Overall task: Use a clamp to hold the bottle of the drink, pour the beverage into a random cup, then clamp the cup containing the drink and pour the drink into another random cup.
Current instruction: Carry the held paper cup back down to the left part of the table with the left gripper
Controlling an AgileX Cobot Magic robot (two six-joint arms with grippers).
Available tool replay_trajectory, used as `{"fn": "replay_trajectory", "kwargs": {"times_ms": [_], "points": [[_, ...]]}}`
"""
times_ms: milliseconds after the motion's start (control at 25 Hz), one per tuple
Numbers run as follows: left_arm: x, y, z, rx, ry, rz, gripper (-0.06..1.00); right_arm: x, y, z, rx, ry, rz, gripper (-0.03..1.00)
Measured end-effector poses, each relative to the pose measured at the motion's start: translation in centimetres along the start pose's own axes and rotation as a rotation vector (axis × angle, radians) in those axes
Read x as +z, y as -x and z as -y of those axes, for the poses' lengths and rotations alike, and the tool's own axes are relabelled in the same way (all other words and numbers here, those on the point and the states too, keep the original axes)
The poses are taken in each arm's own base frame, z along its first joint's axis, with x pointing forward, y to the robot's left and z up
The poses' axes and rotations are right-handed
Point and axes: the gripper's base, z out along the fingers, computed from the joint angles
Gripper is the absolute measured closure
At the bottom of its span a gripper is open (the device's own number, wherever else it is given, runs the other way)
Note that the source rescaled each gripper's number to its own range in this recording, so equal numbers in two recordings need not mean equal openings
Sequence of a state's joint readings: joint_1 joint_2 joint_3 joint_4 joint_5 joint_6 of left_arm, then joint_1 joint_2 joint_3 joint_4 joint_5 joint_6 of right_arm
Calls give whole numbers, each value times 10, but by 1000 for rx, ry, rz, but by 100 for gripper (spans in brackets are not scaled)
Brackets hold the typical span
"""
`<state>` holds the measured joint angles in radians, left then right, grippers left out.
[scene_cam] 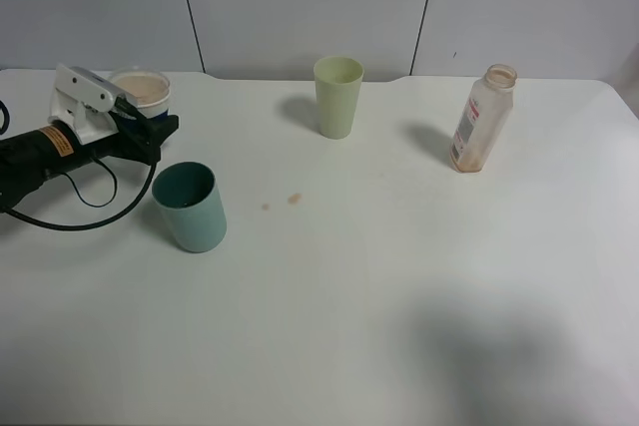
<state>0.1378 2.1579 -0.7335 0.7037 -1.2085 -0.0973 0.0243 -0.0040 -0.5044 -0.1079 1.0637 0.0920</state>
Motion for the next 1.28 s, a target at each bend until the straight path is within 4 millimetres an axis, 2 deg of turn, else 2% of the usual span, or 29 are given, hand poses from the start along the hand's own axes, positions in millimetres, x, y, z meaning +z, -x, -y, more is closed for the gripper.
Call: {"fn": "replay_trajectory", "kwargs": {"times_ms": [160,720,1280], "points": [[4,-1,-1,3,0,6,94,0,0,0,0,0,0,-3],[35,-7,18,4,-84,19,94,0,0,0,0,0,0,-3],[35,-7,18,93,-85,23,94,0,0,0,0,0,0,-3]]}}
